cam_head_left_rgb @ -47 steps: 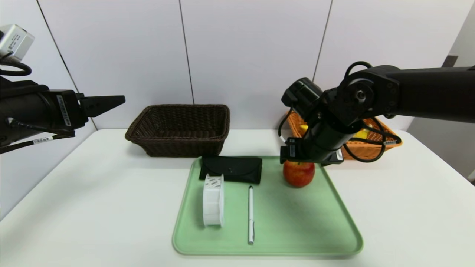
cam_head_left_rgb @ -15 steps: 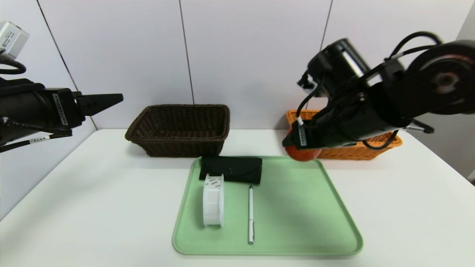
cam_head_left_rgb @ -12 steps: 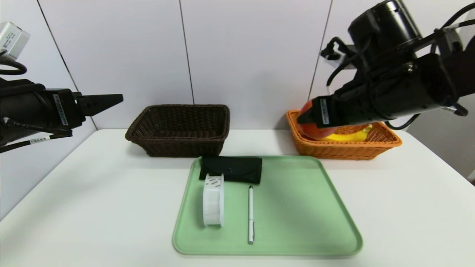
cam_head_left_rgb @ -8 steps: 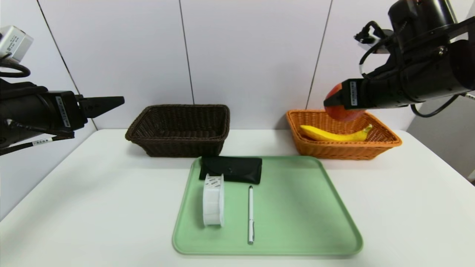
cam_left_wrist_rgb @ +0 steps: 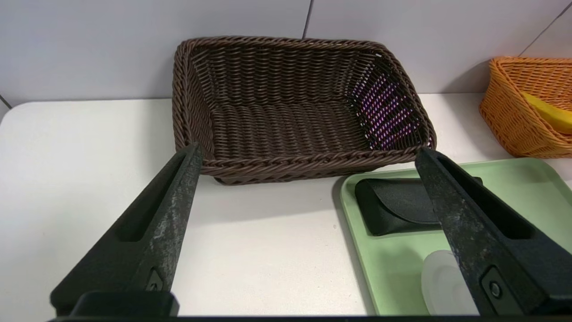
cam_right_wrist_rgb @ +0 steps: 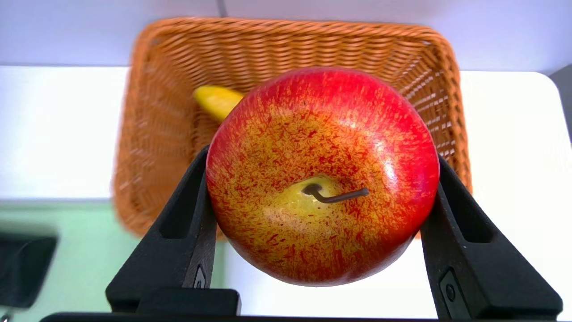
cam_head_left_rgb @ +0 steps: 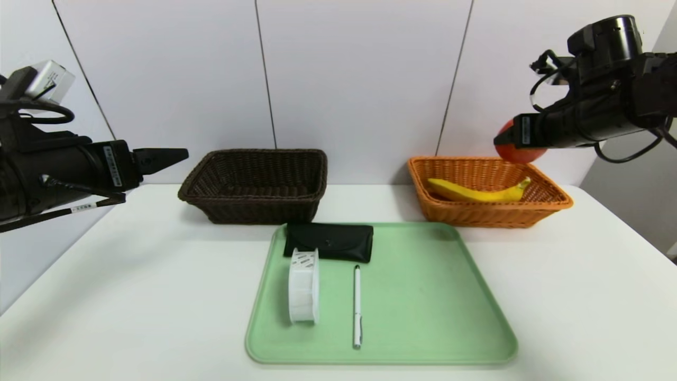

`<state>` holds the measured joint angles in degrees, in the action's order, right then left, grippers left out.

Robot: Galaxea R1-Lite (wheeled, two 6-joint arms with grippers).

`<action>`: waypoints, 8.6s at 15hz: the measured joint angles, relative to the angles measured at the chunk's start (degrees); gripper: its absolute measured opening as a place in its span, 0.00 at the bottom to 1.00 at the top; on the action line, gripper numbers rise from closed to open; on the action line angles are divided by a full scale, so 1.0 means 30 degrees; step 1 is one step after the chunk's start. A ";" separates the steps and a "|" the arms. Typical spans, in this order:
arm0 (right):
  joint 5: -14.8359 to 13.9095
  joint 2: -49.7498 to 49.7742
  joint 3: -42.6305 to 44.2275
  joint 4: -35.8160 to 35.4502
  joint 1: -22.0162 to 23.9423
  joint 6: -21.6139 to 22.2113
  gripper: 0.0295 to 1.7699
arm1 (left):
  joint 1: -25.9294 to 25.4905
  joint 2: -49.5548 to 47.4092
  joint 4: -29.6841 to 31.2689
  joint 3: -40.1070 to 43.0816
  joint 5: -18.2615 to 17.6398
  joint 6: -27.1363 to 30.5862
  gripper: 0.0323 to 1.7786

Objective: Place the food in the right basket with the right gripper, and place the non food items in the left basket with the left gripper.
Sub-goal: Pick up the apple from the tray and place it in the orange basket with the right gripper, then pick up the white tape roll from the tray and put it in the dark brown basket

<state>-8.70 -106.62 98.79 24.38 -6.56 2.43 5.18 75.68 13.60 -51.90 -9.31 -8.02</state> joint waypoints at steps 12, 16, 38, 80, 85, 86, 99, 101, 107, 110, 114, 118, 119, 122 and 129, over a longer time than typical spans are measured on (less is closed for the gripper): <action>0.0158 -0.7026 0.4328 -0.1625 0.1443 -0.1117 0.69 | 0.0000 0.0252 0.0000 0.0394 0.0020 -0.0024 0.95; 0.0167 -0.7672 0.4271 -0.1487 0.1426 -0.1174 0.69 | 0.0000 0.0244 0.0012 0.0394 0.0020 0.0020 0.95; 0.0122 -0.3011 0.2487 -0.1512 0.0918 -0.1239 0.93 | 0.0000 0.0175 0.0488 0.0540 0.0037 0.0028 0.95; 0.0313 1.3958 -2.3503 -1.0541 0.0646 -0.2812 0.96 | 1.6612 0.6628 -1.9582 -1.2434 1.1776 -0.5136 0.95; 0.0284 1.3979 -2.3967 -1.0569 0.0248 -0.2828 0.96 | 1.6721 0.7895 -1.9997 -1.2890 1.1979 -0.5868 0.95; 0.0284 1.3974 -2.3983 -1.0569 0.0248 -0.2820 0.96 | 1.6721 0.8115 -1.9997 -1.3011 1.1971 -0.5982 0.95; 0.0451 1.4117 -2.4324 -1.0561 0.0122 -0.3113 0.96 | 1.5775 1.0504 -1.9879 -1.3527 1.1979 -0.7071 0.95; 0.0431 1.4149 -2.4377 -1.0549 0.0130 -0.3105 0.96 | 1.5478 1.0789 -1.9932 -1.3617 1.2004 -0.7099 0.95; 0.0451 1.4125 -2.4552 -1.0549 0.0146 -0.3105 0.96 | 1.5250 1.1431 -2.0005 -1.3698 1.2044 -0.8229 0.95; 0.0451 1.4068 -2.4552 -1.0553 0.0146 -0.3096 0.96 | 1.5267 1.1679 -2.0005 -1.3718 1.2024 -0.8265 0.95; 0.0459 1.4003 -2.4629 -1.0549 0.0146 -0.3092 0.96 | 1.5267 1.1955 -1.9980 -1.3727 1.2040 -0.8403 0.95; 0.0459 1.3979 -2.4637 -1.0533 0.0146 -0.3068 0.96 | 1.5259 1.2130 -1.9968 -1.3739 1.2069 -0.8517 0.72; 0.0459 1.3979 -2.4637 -1.0541 0.0146 -0.3068 0.96 | 1.5250 1.2138 -1.9952 -1.3783 1.2069 -0.8513 0.64; 0.0467 1.3979 -2.4637 -1.0541 0.0146 -0.3076 0.96 | 1.5242 1.2187 -1.9944 -1.3840 1.2077 -0.8505 0.45; 0.0451 1.4039 -2.4637 -1.0541 0.0146 -0.3031 0.96 | 1.5267 1.2280 -1.9989 -1.3877 1.2146 -0.8578 0.28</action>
<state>-7.35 -64.50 24.88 -7.24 -6.12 -6.67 50.98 112.52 -46.36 -93.53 27.12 -33.76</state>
